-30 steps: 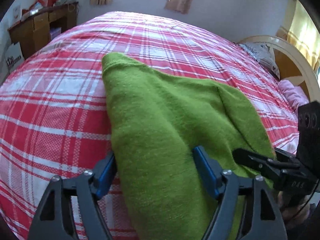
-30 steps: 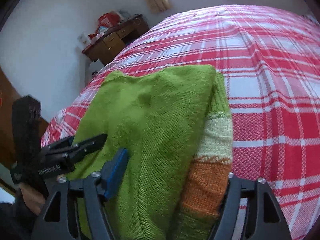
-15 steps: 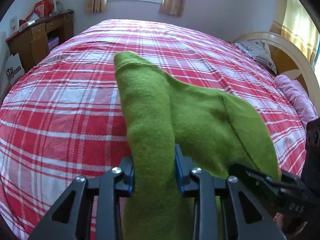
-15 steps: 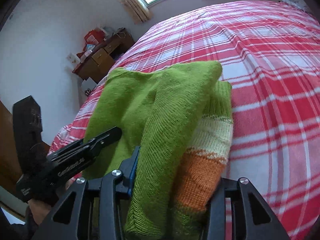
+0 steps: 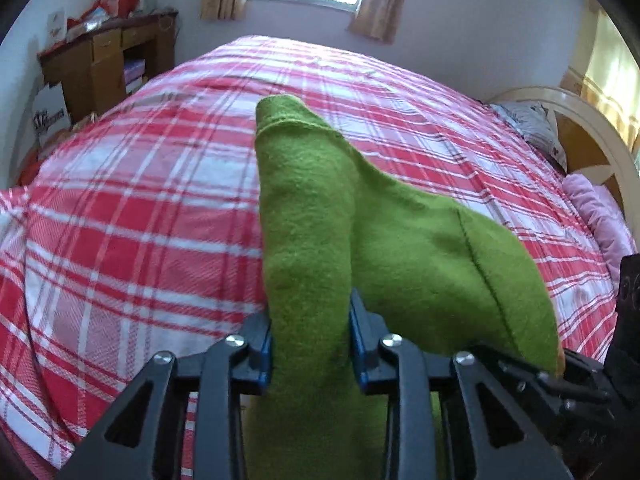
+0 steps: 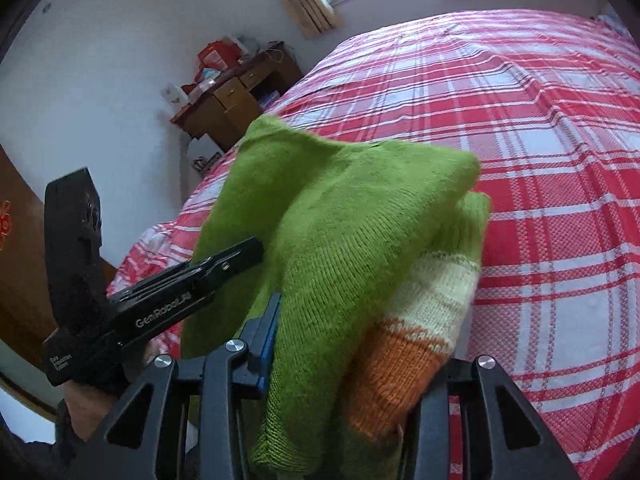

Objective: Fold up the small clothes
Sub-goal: 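Lift the folded sweater with both tools and carry it across the bed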

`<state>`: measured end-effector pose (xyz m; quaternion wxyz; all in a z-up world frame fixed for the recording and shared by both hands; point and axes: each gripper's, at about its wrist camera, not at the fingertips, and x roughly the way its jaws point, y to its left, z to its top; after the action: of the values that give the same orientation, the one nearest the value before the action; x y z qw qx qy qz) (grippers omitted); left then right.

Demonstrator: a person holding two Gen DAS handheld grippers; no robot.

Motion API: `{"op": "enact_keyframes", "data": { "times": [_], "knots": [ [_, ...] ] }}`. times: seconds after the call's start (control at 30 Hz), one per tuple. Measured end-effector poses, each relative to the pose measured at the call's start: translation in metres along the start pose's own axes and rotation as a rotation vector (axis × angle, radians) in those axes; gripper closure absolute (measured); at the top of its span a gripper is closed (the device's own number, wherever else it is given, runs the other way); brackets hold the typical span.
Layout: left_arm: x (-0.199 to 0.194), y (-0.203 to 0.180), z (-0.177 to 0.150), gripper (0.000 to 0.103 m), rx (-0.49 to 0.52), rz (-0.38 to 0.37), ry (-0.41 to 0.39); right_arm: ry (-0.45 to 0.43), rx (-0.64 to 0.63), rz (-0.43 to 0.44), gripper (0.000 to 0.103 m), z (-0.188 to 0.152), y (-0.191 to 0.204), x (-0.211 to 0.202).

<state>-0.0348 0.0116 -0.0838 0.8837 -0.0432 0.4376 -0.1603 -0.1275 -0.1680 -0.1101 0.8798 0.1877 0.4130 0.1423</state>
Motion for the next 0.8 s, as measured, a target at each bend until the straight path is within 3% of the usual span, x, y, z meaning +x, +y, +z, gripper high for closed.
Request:
{"op": "enact_keyframes", "data": {
  "times": [0.07, 0.13, 0.17, 0.3, 0.37, 0.4, 0.5, 0.57, 0.6, 0.67, 0.8],
  "knots": [
    [-0.001, 0.006, -0.001, 0.054, -0.023, 0.006, 0.0, 0.003, 0.006, -0.023, 0.063, -0.004, -0.004, 0.002],
    [0.0, 0.012, -0.002, 0.032, -0.045, 0.011, 0.002, 0.009, 0.035, -0.007, 0.061, -0.005, -0.014, 0.005],
    [0.005, 0.014, -0.003, 0.026, -0.05, 0.011, 0.02, 0.012, 0.068, 0.006, 0.058, -0.006, -0.022, 0.006],
    [0.02, 0.027, -0.01, 0.02, -0.151, -0.091, 0.058, 0.035, 0.148, 0.064, 0.043, 0.003, -0.041, 0.013],
    [0.021, 0.025, -0.008, 0.02, -0.13, -0.094, 0.053, 0.05, 0.165, 0.085, 0.037, 0.012, -0.049, 0.021],
    [0.02, 0.023, -0.008, 0.022, -0.119, -0.093, 0.047, 0.049, 0.17, 0.096, 0.037, 0.015, -0.051, 0.024],
    [0.019, 0.017, -0.01, 0.05, -0.101, -0.17, 0.028, 0.049, 0.099, 0.046, 0.037, 0.02, -0.04, 0.031],
    [0.018, 0.013, -0.011, 0.051, -0.096, -0.151, 0.015, 0.054, 0.011, -0.043, 0.04, 0.019, -0.022, 0.033],
    [0.018, 0.012, -0.011, 0.055, -0.088, -0.145, 0.01, 0.052, -0.018, -0.063, 0.05, 0.017, -0.016, 0.033],
    [0.011, 0.007, -0.011, 0.064, -0.077, -0.128, -0.009, 0.038, -0.07, -0.086, 0.06, 0.015, 0.001, 0.028],
    [0.001, 0.012, -0.009, 0.071, -0.08, -0.119, -0.036, -0.009, -0.18, -0.149, 0.063, 0.01, 0.025, 0.011]
  ]
}}
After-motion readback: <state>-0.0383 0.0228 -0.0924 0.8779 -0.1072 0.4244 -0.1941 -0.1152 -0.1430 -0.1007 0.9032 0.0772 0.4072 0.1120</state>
